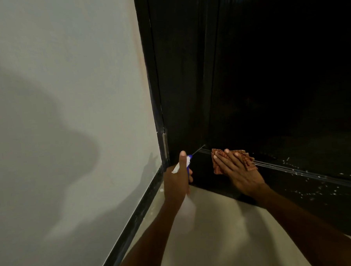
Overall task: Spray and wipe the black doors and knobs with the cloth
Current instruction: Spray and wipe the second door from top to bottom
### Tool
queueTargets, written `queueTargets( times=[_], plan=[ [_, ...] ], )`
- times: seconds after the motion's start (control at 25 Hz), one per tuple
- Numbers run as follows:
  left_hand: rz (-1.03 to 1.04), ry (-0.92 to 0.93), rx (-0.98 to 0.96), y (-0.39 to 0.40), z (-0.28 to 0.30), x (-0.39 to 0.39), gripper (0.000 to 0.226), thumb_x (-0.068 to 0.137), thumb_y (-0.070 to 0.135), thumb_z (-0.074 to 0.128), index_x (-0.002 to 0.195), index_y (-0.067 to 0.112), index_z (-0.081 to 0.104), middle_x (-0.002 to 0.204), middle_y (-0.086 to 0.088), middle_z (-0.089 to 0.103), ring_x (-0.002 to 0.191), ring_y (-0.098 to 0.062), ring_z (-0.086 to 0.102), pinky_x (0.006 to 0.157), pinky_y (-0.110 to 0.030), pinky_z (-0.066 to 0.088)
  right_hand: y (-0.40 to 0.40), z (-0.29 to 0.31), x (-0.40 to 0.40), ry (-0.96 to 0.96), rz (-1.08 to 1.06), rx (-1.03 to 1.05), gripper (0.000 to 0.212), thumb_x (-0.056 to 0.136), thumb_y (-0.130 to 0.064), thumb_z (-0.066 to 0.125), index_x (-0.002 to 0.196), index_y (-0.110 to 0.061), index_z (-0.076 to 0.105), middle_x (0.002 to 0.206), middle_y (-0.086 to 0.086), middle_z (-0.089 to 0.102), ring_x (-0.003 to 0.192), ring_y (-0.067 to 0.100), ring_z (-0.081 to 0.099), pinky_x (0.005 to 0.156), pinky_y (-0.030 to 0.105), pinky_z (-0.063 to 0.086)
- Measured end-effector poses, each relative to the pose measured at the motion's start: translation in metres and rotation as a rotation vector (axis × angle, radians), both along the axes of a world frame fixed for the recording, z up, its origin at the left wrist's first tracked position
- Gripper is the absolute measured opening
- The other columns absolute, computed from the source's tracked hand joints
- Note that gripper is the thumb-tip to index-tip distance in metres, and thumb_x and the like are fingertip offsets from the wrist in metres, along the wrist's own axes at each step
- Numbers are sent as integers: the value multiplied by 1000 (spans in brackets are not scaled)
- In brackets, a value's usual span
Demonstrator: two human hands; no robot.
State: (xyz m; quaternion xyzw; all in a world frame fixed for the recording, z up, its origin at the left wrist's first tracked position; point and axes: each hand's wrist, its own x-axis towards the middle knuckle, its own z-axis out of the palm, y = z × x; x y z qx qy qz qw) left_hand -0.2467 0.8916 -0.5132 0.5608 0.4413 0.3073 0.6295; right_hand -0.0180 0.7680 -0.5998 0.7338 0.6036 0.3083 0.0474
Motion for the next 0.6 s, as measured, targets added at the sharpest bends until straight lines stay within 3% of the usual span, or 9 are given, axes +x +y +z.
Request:
queueTargets(
  times=[0.24,0.36,0.48,0.6],
  plan=[
    [-46,-45,-27,17,1,8,50,96,55,48,90,9,66,74,-3,68,60,-10,64,56,-14,53,5,0,-2,-14,35,4,80,87,-15,30,166,-18,12,174,3,-2,160,25,-4,128,46,-9],
    [-20,-37,41,16,-3,5,53,96,55,47,91,7,68,75,-3,69,63,-11,65,58,-14,49,30,7,-7,-27,45,-31,85,87,-18,46,166,-17,15,174,4,-4,160,25,-6,129,45,-7],
    [6,-17,72,16,-4,-3,56,97,55,45,95,4,70,78,-5,71,65,-11,66,51,-7,43,66,16,-25,27,-18,-69,92,85,-19,62,164,-17,15,172,6,6,159,25,-4,128,47,0],
    [8,-1,62,19,-3,-9,60,96,57,43,98,3,70,84,-9,73,68,-14,67,50,-11,45,70,18,-31,-2,-54,-90,90,89,-24,62,164,-16,13,171,7,6,159,25,-4,127,44,-14]
  ],
)
